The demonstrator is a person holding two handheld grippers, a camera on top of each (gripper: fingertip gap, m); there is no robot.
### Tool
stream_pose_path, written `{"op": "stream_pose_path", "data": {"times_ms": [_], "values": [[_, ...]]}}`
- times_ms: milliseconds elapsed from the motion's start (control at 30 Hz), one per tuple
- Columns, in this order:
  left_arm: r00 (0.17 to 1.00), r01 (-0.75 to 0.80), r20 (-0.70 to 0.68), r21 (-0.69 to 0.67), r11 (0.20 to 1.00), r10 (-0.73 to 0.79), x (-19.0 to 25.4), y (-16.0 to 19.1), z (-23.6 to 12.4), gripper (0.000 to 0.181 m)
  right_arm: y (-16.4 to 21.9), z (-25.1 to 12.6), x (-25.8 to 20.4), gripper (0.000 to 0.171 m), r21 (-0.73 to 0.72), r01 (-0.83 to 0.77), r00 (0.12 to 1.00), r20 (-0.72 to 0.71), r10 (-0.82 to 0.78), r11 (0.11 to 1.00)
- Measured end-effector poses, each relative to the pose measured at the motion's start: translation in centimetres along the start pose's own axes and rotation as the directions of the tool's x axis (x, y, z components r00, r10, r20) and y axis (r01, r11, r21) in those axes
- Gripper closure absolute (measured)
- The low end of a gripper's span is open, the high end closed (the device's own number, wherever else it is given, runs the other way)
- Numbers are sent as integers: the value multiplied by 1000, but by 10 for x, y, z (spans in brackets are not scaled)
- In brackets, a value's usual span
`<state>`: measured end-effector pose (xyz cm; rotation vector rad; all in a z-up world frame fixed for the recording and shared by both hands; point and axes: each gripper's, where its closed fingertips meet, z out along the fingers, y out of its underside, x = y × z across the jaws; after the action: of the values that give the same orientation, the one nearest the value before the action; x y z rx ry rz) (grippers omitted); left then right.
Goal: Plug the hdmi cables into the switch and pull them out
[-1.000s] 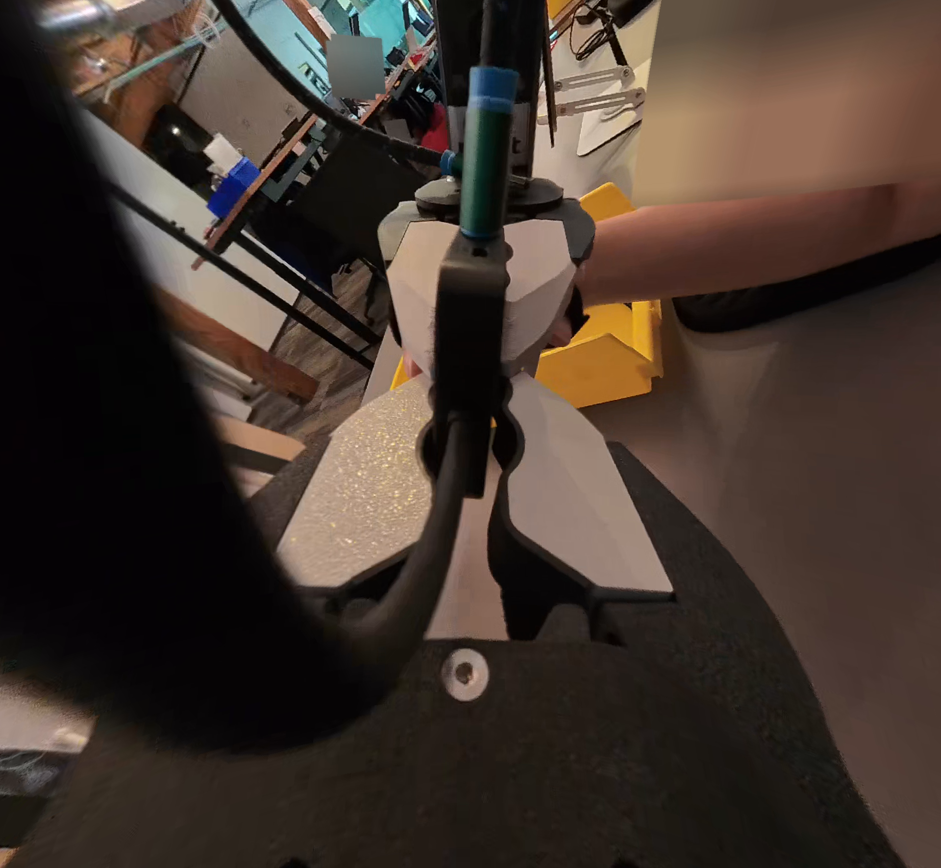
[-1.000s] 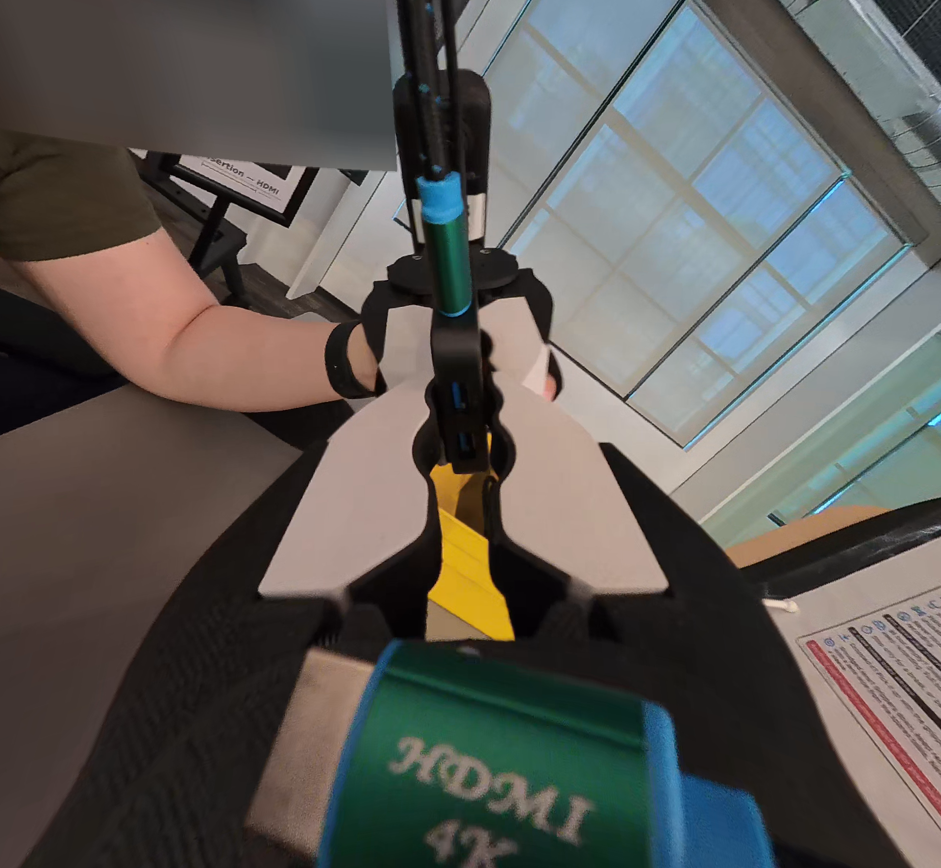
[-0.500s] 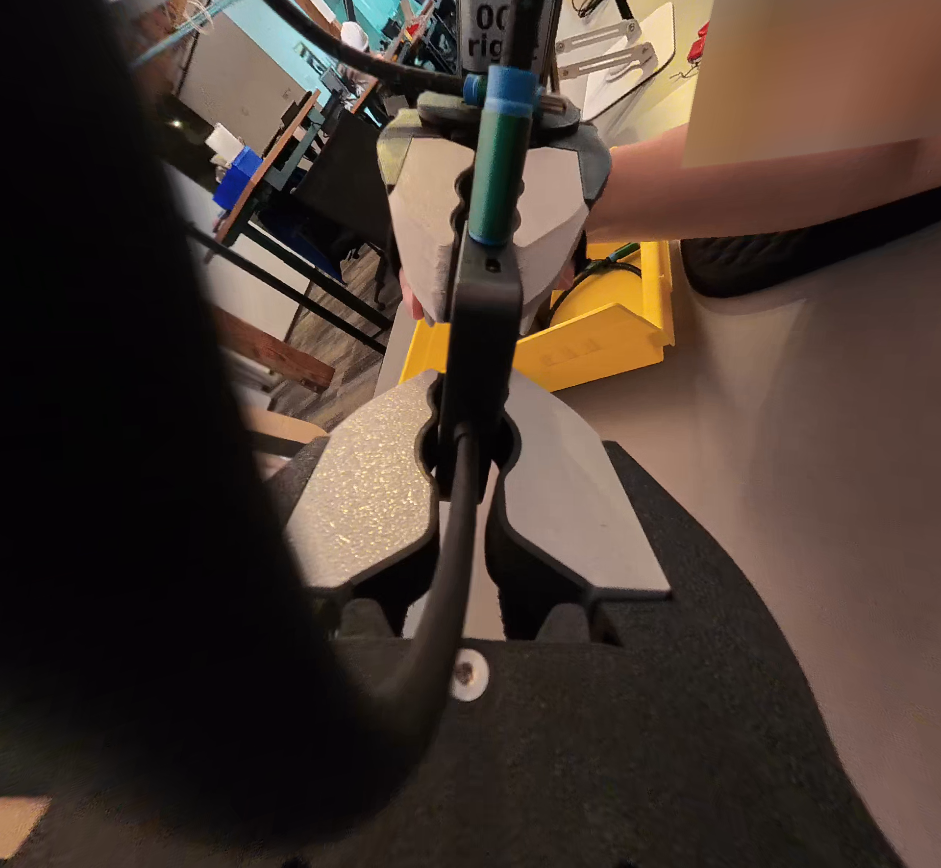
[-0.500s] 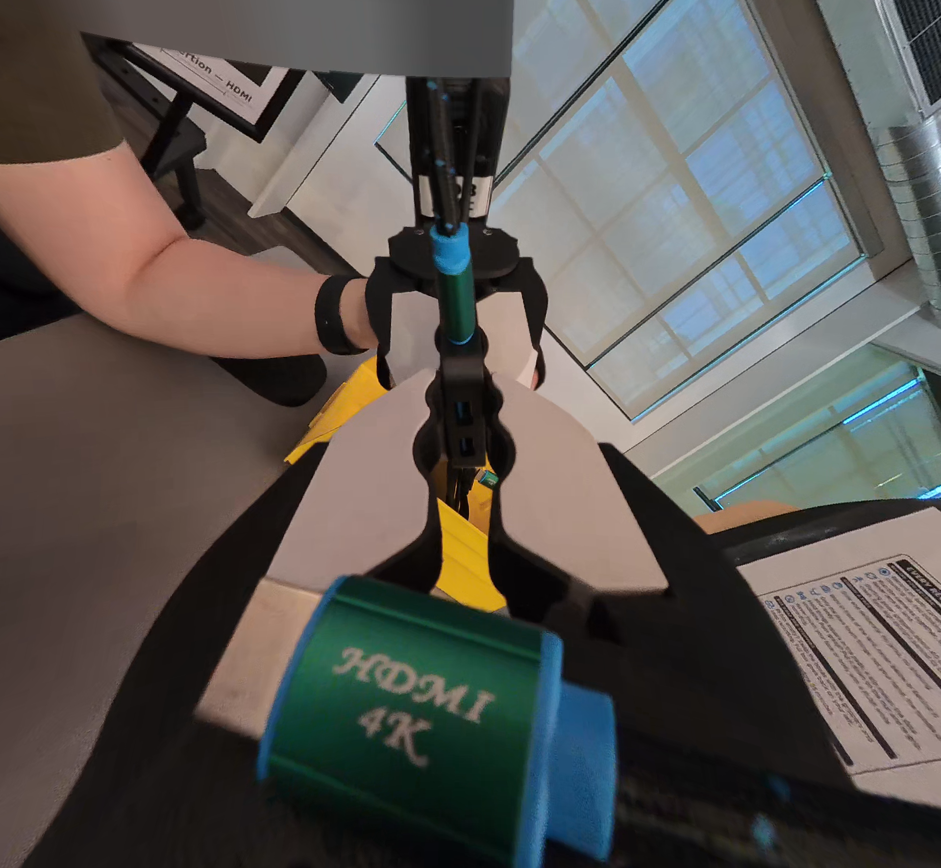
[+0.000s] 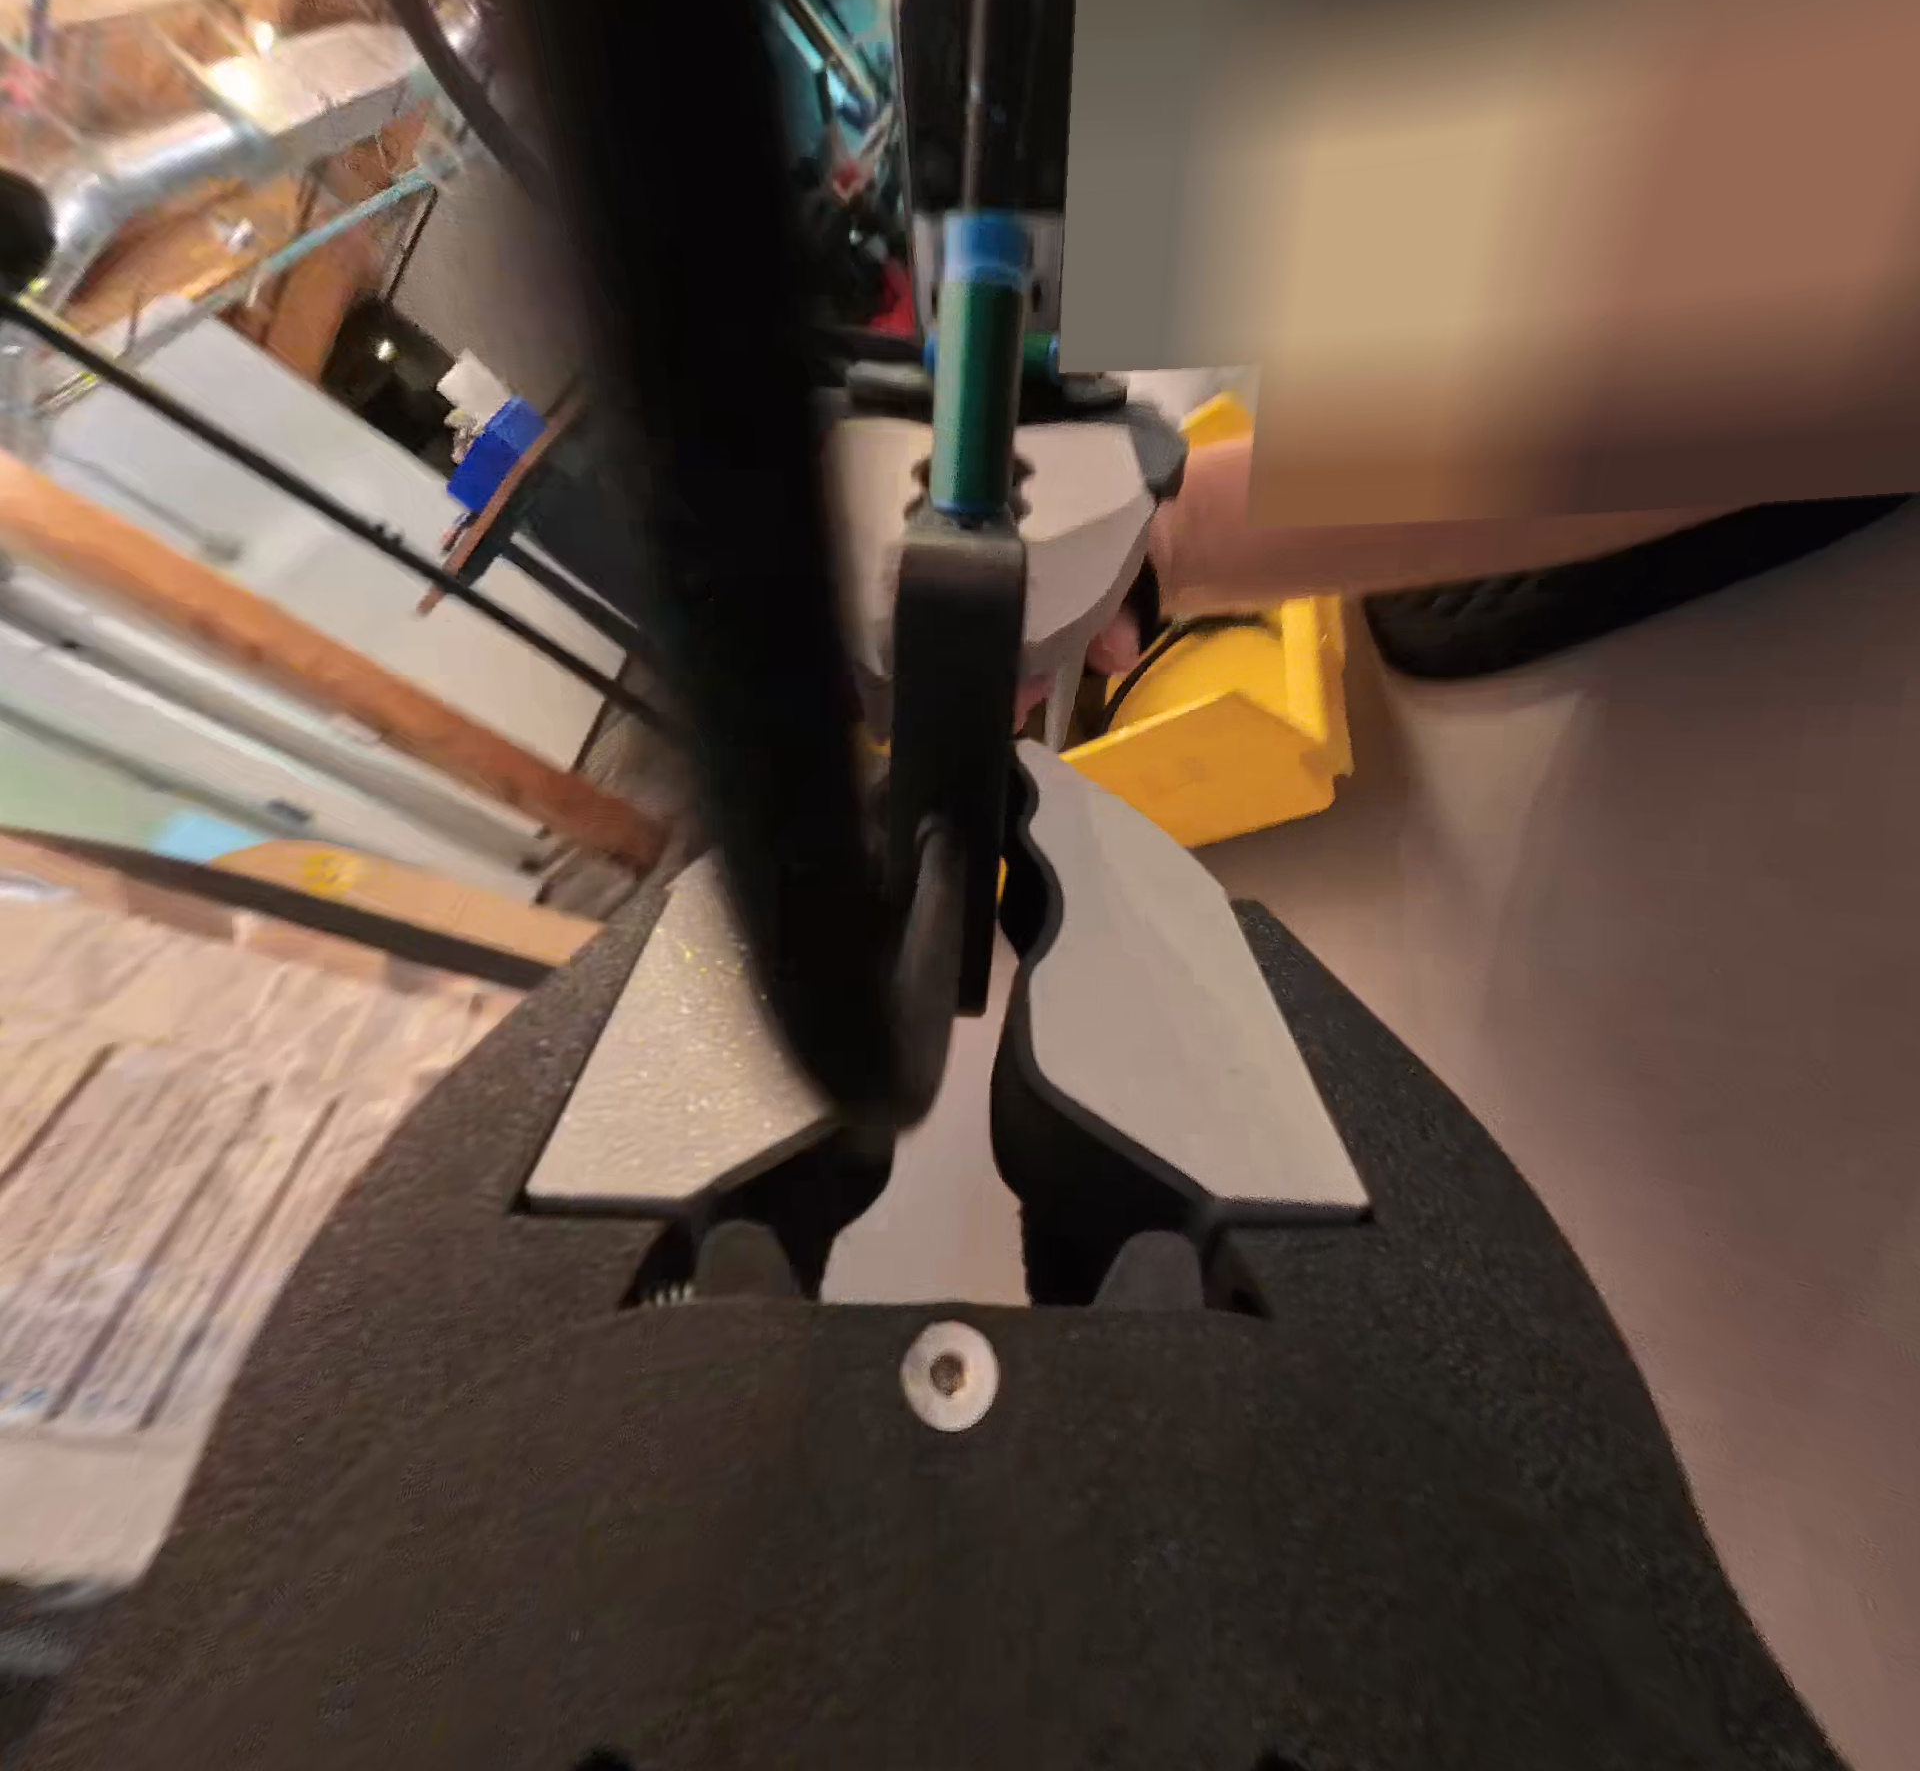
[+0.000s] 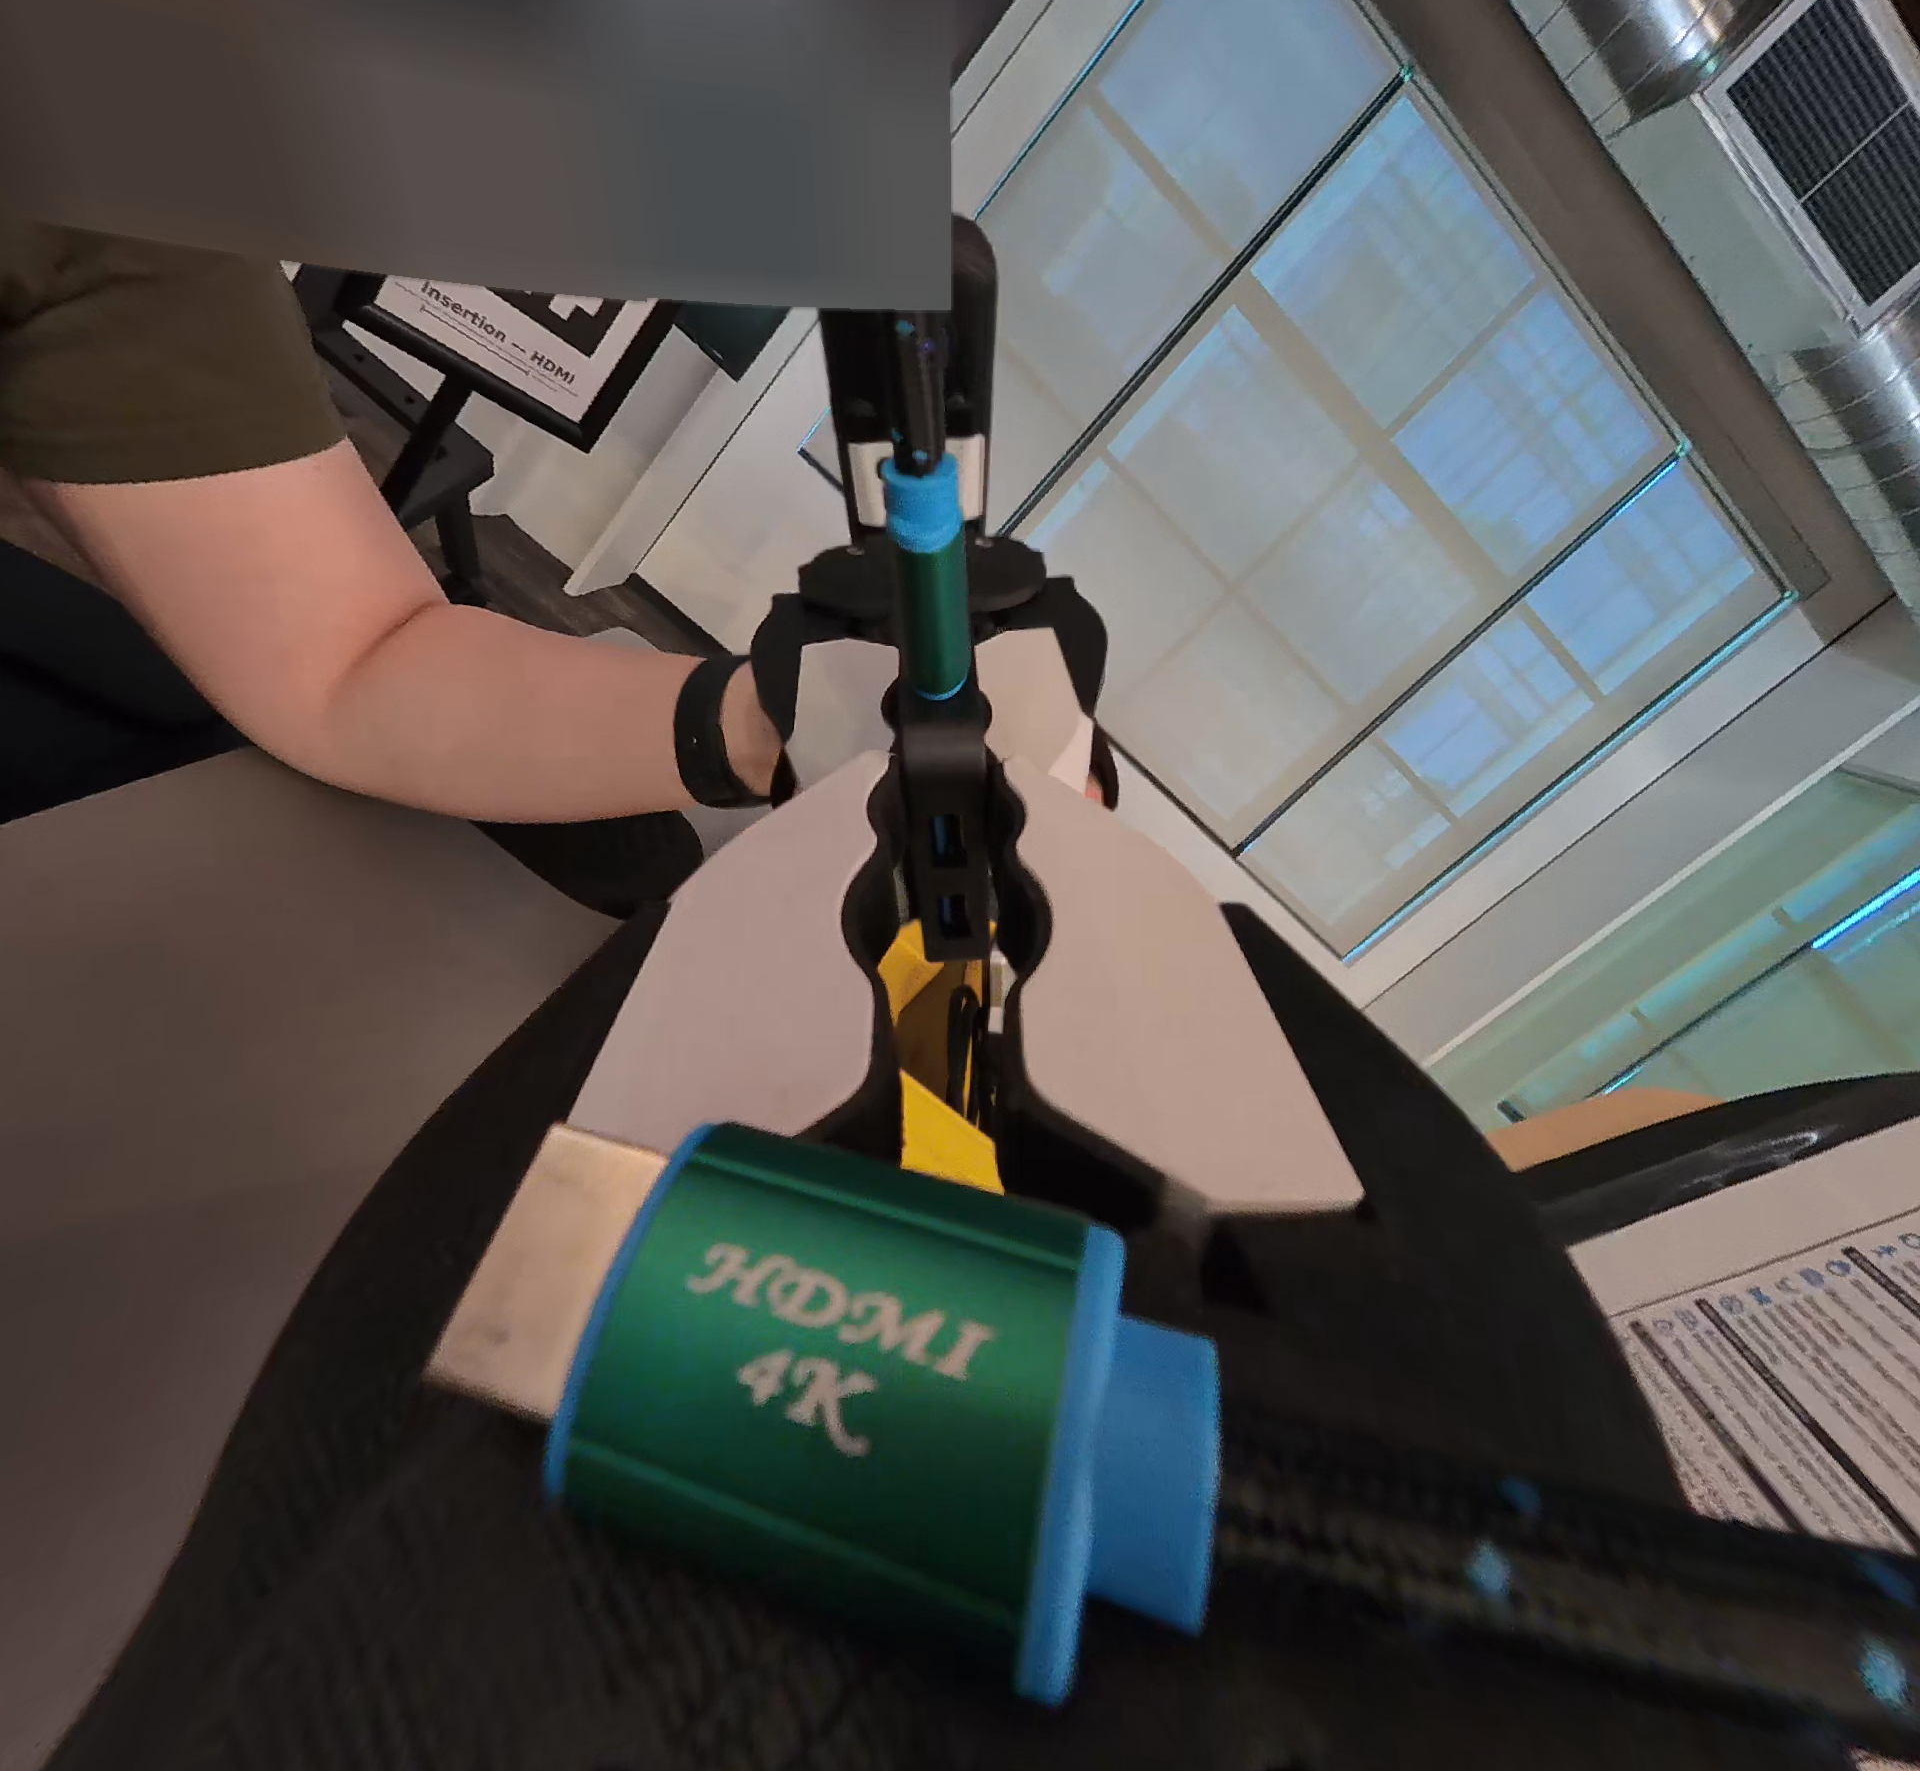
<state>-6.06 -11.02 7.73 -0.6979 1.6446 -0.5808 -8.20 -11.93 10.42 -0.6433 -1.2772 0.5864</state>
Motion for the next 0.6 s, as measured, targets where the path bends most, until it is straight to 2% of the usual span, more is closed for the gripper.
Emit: {"op": "stream_pose_path", "data": {"times_ms": [100, 267, 400, 600], "values": [[991, 119, -76, 108, 987, -112, 2, -16, -9, 159, -2, 1, -2, 156, -1, 29, 1000, 5, -29, 1000], [986, 126, -116, 61, 990, -118, 10, -10, -4, 160, -2, 5, -7, 156, -28, 73, 997, 21, -72, 997], [972, 188, -158, 96, 977, -171, 12, -14, -4, 160, -6, 7, -8, 156, -27, 111, 994, 18, -110, 993], [993, 81, -85, 59, 995, -76, 7, -8, -3, 166, -1, 7, -6, 157, -57, 122, 992, 4, -122, 991]]}}
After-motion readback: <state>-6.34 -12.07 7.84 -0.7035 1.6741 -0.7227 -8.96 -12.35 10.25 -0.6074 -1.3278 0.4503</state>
